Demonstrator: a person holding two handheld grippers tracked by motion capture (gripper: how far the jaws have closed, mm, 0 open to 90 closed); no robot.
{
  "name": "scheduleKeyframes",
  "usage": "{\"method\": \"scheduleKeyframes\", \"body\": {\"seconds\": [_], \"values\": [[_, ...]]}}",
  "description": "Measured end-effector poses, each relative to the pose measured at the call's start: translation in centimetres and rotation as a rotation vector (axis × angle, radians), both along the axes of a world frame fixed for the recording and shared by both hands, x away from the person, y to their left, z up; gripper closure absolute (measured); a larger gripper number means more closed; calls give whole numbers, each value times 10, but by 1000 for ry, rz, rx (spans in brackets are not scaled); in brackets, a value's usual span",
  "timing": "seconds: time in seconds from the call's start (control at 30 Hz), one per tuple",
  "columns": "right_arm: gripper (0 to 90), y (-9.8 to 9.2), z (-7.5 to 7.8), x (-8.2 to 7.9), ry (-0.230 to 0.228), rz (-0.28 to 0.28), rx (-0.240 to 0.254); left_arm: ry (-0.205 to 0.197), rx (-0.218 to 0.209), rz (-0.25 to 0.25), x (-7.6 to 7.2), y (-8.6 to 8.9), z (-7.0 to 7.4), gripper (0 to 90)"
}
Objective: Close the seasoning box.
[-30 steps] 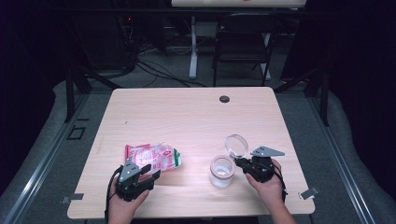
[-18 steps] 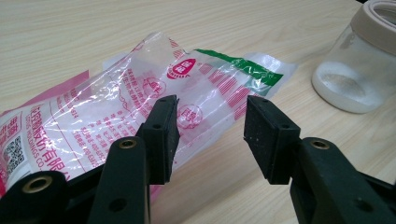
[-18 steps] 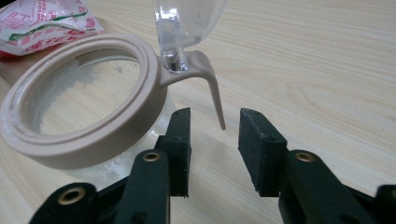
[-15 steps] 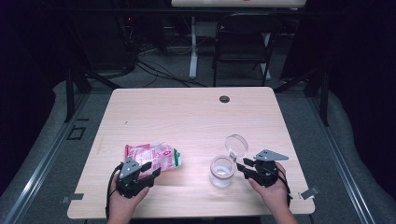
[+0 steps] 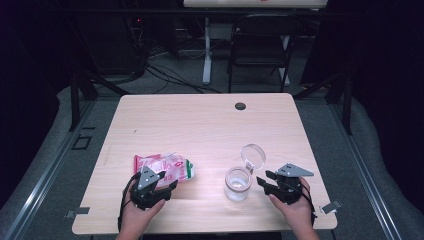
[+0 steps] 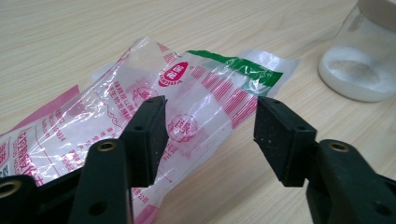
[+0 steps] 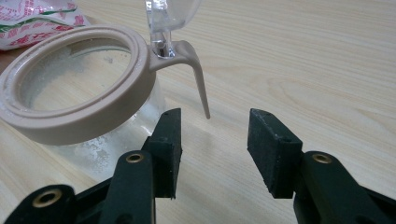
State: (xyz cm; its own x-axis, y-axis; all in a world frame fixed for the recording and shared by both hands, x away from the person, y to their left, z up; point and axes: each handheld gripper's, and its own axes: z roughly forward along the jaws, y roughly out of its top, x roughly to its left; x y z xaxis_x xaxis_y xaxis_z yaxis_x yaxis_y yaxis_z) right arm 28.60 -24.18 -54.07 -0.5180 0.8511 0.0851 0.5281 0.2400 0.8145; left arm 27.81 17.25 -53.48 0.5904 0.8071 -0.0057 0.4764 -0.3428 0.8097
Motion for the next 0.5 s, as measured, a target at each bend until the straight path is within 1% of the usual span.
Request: {"method": "scheduleKeyframes", "body": {"seconds": [0.07, 0.1, 0.13, 0.17, 0.2, 0.23, 0.27, 0.33, 0.43, 0.5], "values": [[547, 0, -1, 0, 1, 3, 1, 4, 29, -6, 0, -3, -2, 400], [547, 1, -1, -1, 1, 4, 3, 4, 29, -6, 0, -3, -2, 397], [547, 1, -1, -1, 4, 6, 6, 1, 50, -9, 0, -6, -4, 393], [547, 1, -1, -1, 4, 8, 5, 1, 50, -9, 0, -6, -4, 392], [546, 2, -1, -1, 3, 11, 3, -1, 75, -17, 0, -8, -6, 391], [546, 2, -1, -1, 3, 11, 3, -1, 75, -17, 0, -8, -6, 388], [545, 2, -2, 0, 4, 15, 3, -9, 93, -22, -1, -11, -7, 387], [545, 3, -2, -1, 3, 15, 4, -17, 110, -23, -1, -12, -7, 386], [542, 2, -2, -1, 2, 14, 8, -20, 118, -19, 0, -13, -10, 384], [541, 1, -2, -1, 3, 14, 9, -15, 127, -25, 1, -13, -12, 385]]}}
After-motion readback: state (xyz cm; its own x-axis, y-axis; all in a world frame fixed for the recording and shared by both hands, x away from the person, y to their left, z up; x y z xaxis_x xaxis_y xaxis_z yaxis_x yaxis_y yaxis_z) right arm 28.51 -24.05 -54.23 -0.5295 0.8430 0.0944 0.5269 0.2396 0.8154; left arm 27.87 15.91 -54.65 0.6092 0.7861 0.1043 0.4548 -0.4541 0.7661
